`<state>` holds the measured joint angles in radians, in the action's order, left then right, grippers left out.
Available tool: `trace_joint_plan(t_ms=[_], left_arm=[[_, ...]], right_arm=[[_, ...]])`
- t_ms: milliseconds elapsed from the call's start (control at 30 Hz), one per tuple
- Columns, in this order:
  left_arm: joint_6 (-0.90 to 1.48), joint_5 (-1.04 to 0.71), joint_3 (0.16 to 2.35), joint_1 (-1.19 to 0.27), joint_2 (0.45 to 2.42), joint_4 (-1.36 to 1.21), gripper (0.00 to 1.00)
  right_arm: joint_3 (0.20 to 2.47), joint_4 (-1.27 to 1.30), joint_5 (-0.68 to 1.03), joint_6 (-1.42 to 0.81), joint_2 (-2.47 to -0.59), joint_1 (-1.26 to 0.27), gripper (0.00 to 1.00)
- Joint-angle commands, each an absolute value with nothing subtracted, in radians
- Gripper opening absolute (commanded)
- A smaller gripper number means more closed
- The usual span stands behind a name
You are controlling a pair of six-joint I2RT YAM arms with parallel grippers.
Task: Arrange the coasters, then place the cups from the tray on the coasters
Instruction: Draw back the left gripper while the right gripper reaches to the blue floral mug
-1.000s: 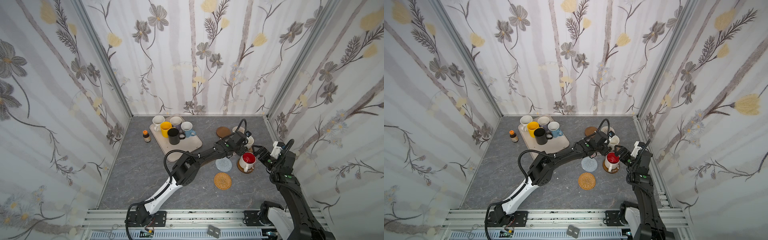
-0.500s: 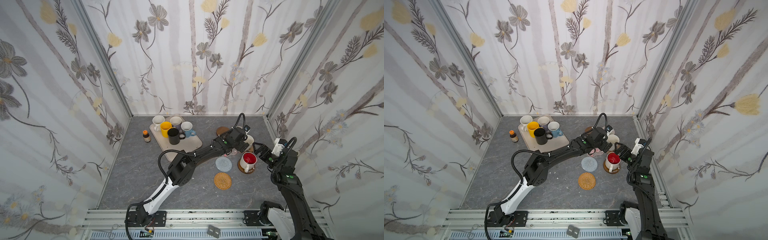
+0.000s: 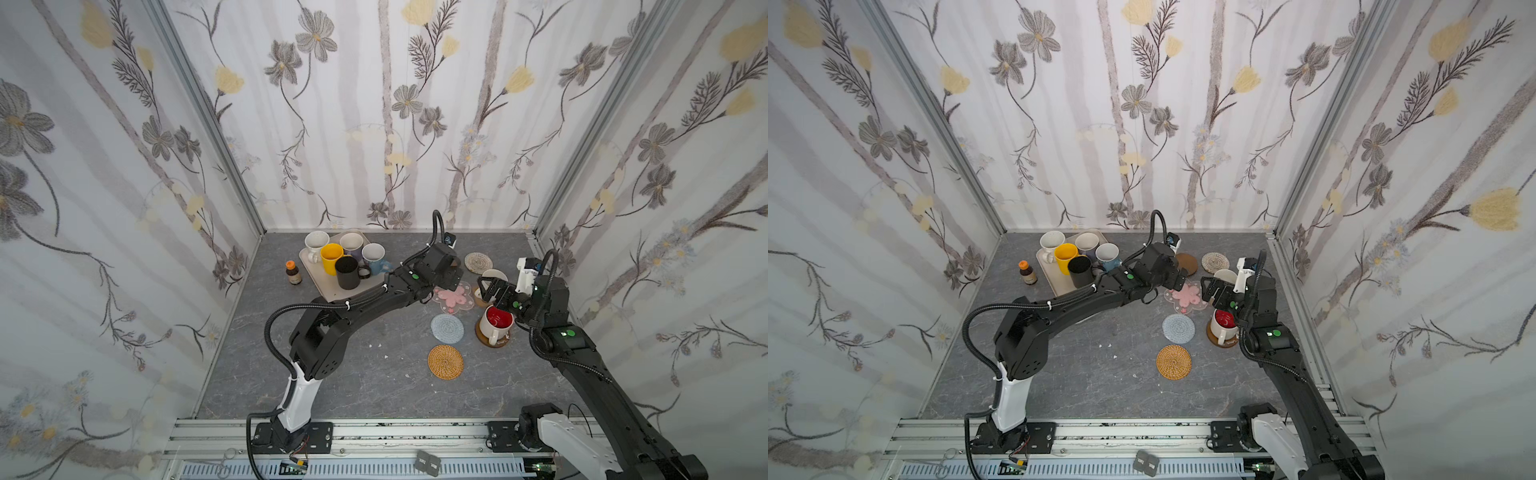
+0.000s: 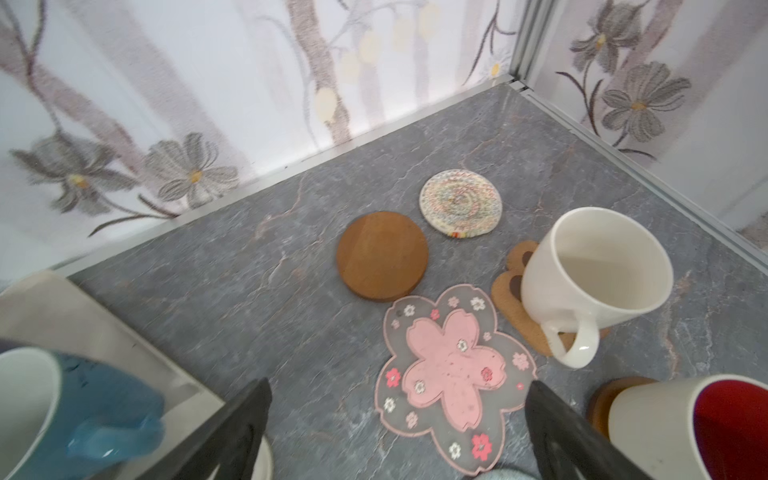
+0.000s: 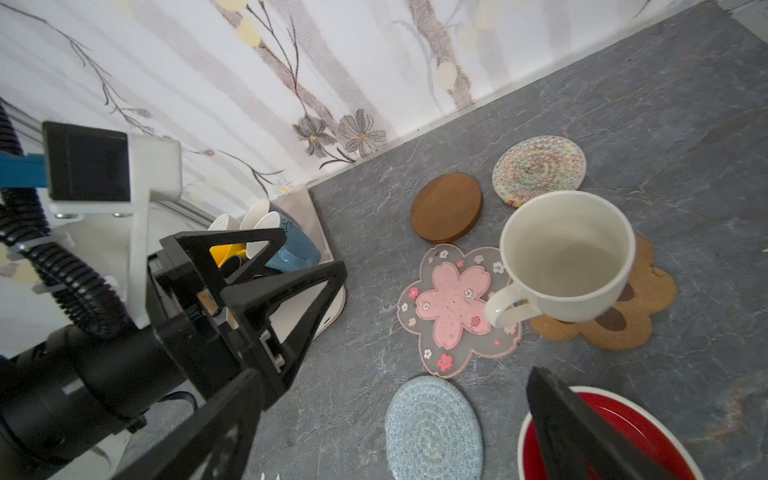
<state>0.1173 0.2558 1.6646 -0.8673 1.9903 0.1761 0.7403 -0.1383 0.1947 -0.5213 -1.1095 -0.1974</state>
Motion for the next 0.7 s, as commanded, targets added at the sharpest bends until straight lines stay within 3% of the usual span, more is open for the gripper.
trace_joint_plan(t_ms=[0,367,500,667], left_arm=[[0.192,0.305,1.536,-0.846,1.884,0.108,0.98],[0.353,0.426,1.045,-0.784,1.48,0.016,1.0],[0.405,0.452,0.916,-0.773,1.371,0.012,1.0],[0.453,0.469,0.773,-0.762,1.205,0.007,1.0]], right_arm=[[0.808,-0.144,0.108,-0.501,-1.164,-0.271,0.99],[1.116,-0.185,0.244,-0.288,-1.536,-0.397,0.89],[1.238,-0.202,0.313,-0.243,-1.677,-0.412,0.82],[1.441,-0.271,0.276,-0.127,-1.856,-0.481,0.79]])
